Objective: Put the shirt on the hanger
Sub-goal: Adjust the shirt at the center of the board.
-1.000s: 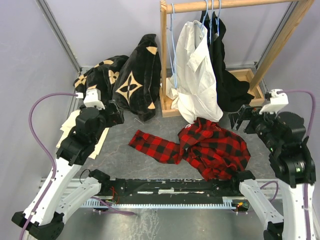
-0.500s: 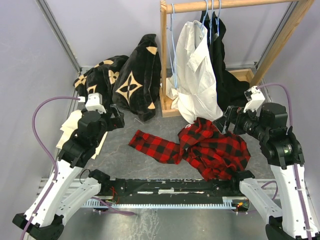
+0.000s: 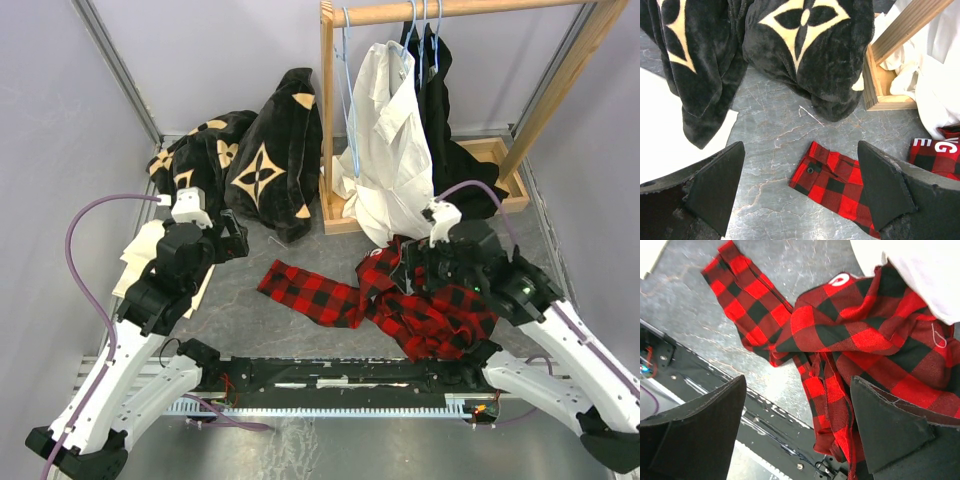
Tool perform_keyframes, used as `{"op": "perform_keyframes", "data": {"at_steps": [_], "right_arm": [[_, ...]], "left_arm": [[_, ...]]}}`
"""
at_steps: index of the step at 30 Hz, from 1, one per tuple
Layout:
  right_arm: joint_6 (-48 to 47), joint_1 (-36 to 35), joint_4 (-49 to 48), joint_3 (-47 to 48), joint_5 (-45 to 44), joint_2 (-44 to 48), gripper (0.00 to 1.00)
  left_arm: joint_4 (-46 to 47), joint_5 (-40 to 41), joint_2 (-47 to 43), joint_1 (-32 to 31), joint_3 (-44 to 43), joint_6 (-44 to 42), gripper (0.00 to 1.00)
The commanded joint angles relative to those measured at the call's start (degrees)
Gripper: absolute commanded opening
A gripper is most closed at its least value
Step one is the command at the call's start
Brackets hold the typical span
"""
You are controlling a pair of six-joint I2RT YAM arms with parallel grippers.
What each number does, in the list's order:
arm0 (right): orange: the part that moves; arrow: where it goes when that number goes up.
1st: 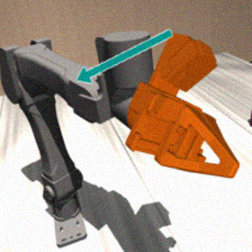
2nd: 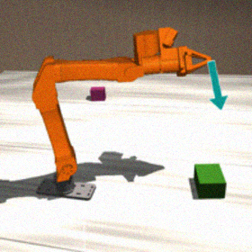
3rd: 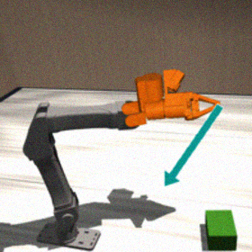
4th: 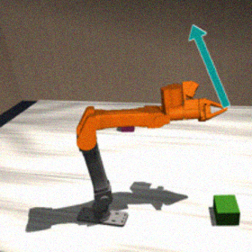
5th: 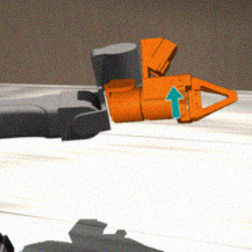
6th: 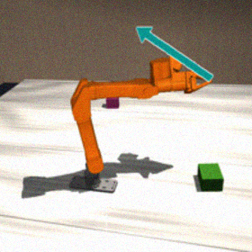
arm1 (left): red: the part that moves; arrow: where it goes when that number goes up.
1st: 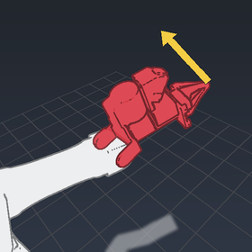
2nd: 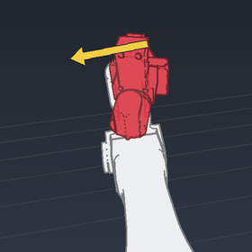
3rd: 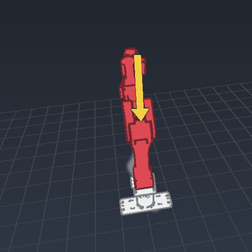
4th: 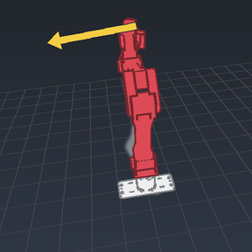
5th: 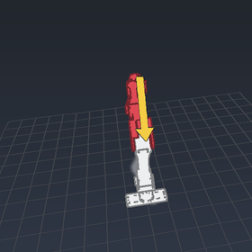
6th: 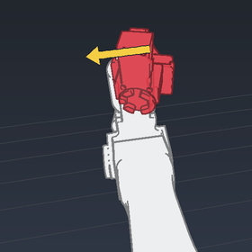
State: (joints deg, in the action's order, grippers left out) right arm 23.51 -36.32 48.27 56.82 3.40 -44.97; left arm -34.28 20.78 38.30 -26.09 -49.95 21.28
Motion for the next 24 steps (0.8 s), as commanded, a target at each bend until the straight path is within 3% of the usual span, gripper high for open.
{"op": "perform_keyframes", "data": {"at_steps": [1, 11, 15, 24], "right_arm": [[1.7, -7.2, -3.7, -2.5, -11.7, -2.5, 0.9], [4.1, -22.5, -9.9, -7.7, -27.6, -14.0, 0.9], [4.6, -23.2, -15.4, -9.8, -32.0, -17.6, 0.92], [10.2, -23.1, -17.3, -8.3, -43.4, -27.0, 0.99]], "left_arm": [[0.2, 1.1, -0.9, 0.3, 0.5, 0.5, 0.99], [0.4, 1.1, 0.1, 0.3, 1.0, 1.3, 0.99], [0.2, 0.8, 0.6, 0.3, 0.7, 1.1, 0.99], [-0.7, 1.3, -0.4, 0.3, 1.4, 1.2, 0.99]]}}
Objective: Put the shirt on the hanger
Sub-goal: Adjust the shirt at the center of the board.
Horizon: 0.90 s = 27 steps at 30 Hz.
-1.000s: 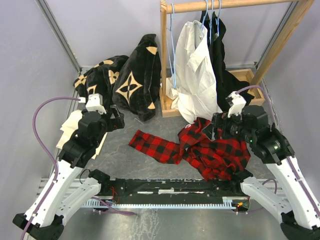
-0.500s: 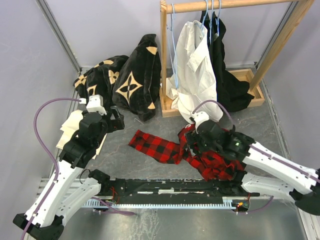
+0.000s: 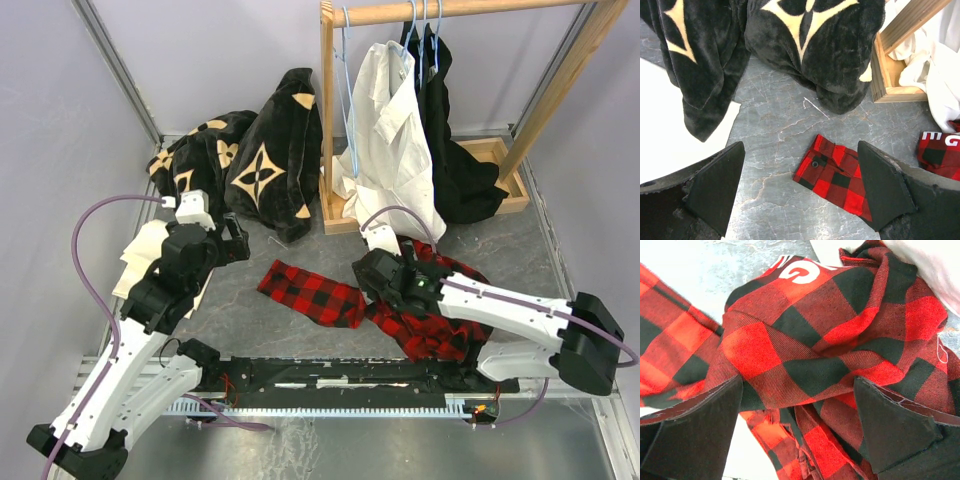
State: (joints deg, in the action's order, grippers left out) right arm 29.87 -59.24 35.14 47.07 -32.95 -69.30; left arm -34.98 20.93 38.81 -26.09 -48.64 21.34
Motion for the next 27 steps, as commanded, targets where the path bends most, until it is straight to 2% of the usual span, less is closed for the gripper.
{"op": "perform_keyframes", "data": {"at_steps": [1, 4, 6, 9, 14, 16, 23, 27], "right_arm": [[4.1, -0.2, -5.0, 1.3, -7.3, -3.9, 0.99], [5.5, -0.2, -6.6, 0.8, -8.1, -8.2, 0.98], [5.7, -0.2, -7.4, 0.5, -7.2, -10.2, 0.91], [5.0, -0.2, -10.2, -1.6, -4.1, -10.1, 0.6], [0.4, -0.7, -14.8, -5.1, 2.3, -3.3, 0.21], [-2.3, -0.9, -17.0, -5.9, 6.2, 0.1, 0.1], [-6.3, -1.2, -22.3, -1.7, 17.1, 8.1, 0.07], [-7.3, -1.2, -20.8, 5.2, 15.3, 9.2, 0.06]], "left_arm": [[-0.1, 1.1, -1.1, 0.3, 0.3, 1.1, 0.99], [-0.4, 1.0, -1.7, 0.3, 0.7, 1.4, 0.99], [-0.5, 0.9, -1.9, 0.3, 0.9, 1.4, 0.99], [-0.8, 0.6, -2.0, 0.3, 1.1, 1.4, 0.99], [-0.9, 0.4, -2.1, 0.3, 1.2, 1.5, 0.99], [-0.8, 0.5, -2.0, 0.3, 1.2, 1.5, 0.99], [-0.7, 0.6, -2.1, 0.3, 1.3, 1.8, 1.0], [-0.8, 0.6, -2.3, 0.3, 1.1, 1.9, 1.0]]}}
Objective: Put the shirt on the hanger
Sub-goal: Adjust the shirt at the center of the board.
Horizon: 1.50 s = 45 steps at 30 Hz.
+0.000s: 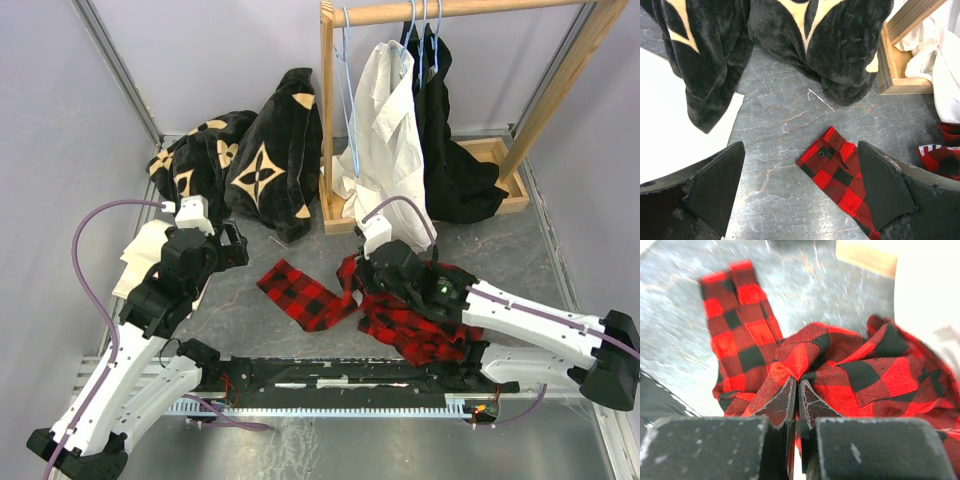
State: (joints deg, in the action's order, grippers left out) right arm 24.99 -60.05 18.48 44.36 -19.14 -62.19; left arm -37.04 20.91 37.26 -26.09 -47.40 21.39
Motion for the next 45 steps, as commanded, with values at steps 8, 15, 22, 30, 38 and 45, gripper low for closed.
{"op": "perform_keyframes", "data": {"at_steps": [8, 15, 22, 30, 38, 45], "right_arm": [[-7.0, -0.4, -4.9, 16.1, 7.0, 3.7, 0.16], [-3.3, -0.5, -3.2, 11.7, 16.5, -0.8, 0.19], [0.5, -0.4, 7.2, 7.1, -0.8, 3.4, 0.64], [-0.5, 0.0, 17.8, 8.2, -12.5, 1.9, 0.81], [-4.4, 2.2, 7.4, 5.2, 6.2, -0.4, 0.88], [6.7, 4.2, 11.7, 4.4, -6.9, -3.1, 0.87]], "left_arm": [[0.7, 1.4, -0.9, 0.3, -1.0, 1.7, 1.0], [1.6, 0.3, -0.3, 0.3, -0.5, 2.8, 0.99], [3.2, -1.9, 0.7, 0.3, 0.4, 4.3, 1.0], [7.2, -7.2, 3.0, 0.3, 3.0, 7.4, 1.0], [14.7, -20.9, 5.2, 0.3, 9.4, 11.8, 0.99], [29.8, -29.5, 9.7, -5.7, 15.9, 13.4, 0.97]]}}
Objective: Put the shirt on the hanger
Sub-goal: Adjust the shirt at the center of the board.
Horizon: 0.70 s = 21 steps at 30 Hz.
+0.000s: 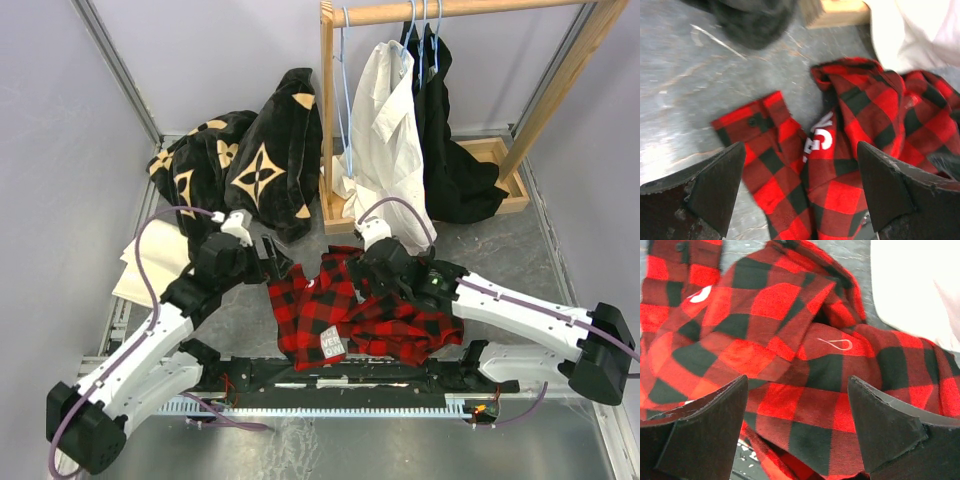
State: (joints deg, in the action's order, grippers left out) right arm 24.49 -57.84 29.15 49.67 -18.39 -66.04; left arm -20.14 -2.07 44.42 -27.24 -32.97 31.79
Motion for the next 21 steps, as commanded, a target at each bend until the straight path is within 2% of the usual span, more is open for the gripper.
{"op": "perform_keyframes", "data": {"at_steps": [1, 5, 13, 15, 19, 21], "right_arm": [[8.9, 2.8, 1.7, -1.6, -8.5, 1.6, 0.87], [11.4, 4.7, 2.4, -5.3, -8.8, 6.7, 0.87], [10.6, 5.0, 3.8, -8.7, -6.4, 12.3, 0.87], [10.5, 5.0, 3.8, -9.1, -6.6, 12.9, 0.87], [10.4, 5.1, 3.7, -9.4, -6.8, 12.7, 0.87], [10.4, 5.0, 3.4, -9.6, -6.8, 12.4, 0.87]], "left_arm": [[14.2, -5.3, 4.0, -7.4, 1.4, 3.0, 0.97], [17.7, 1.8, 12.5, -16.3, 0.3, 2.5, 0.97], [25.2, 3.1, 26.1, -20.2, -0.4, 3.1, 0.95], [26.9, 1.0, 28.1, -20.4, -0.5, 2.9, 0.82], [28.4, -1.9, 32.1, -20.3, -0.6, 3.7, 0.48], [28.4, -2.4, 33.0, -20.4, -0.1, 4.1, 0.28]]}}
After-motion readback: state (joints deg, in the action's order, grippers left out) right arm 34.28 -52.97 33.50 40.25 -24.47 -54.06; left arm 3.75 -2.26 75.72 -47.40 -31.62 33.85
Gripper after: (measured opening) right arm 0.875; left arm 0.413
